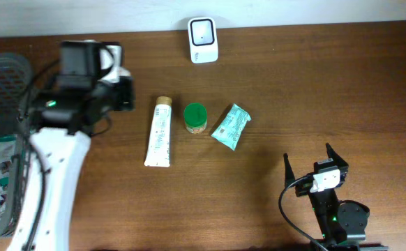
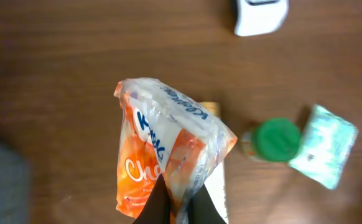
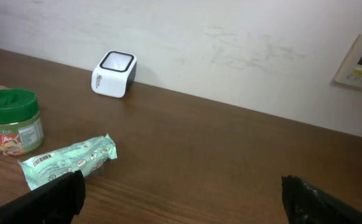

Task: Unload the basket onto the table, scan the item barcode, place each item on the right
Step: 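Hold the orange packet under the scanner, then place it right of green packet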

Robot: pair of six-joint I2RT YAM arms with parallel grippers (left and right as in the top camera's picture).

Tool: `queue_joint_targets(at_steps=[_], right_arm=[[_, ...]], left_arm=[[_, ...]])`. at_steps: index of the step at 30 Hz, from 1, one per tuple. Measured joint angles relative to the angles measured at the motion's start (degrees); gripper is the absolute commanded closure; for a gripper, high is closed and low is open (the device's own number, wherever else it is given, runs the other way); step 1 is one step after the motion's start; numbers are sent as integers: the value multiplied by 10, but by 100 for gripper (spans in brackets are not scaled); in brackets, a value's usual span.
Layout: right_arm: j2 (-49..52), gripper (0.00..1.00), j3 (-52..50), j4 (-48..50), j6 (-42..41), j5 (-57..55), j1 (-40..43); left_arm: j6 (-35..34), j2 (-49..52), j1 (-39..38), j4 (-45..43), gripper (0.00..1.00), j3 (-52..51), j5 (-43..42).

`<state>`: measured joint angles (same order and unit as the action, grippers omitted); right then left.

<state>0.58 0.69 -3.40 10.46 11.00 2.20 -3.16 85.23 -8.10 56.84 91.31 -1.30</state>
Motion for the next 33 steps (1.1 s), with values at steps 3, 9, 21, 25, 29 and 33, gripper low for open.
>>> queue_joint_targets(at_steps=[3, 9, 21, 25, 29, 33], right_arm=[[0, 2, 0, 0, 0, 0, 0], [0, 2, 0, 0, 0, 0, 0], [0, 2, 0, 0, 0, 0, 0], [0, 2, 0, 0, 0, 0, 0], [0, 2, 0, 0, 0, 0, 0], [0, 2, 0, 0, 0, 0, 0]], left_arm=[[-22, 35, -50, -43, 100, 0, -5], [-36, 104, -137, -105, 100, 0, -7], [-40, 218, -264, -181, 100, 0, -9], [-40, 230, -297, -203, 100, 0, -9], [-40, 258, -329, -225, 100, 0, -9], [-47, 302, -353, -234, 100, 0, -21]])
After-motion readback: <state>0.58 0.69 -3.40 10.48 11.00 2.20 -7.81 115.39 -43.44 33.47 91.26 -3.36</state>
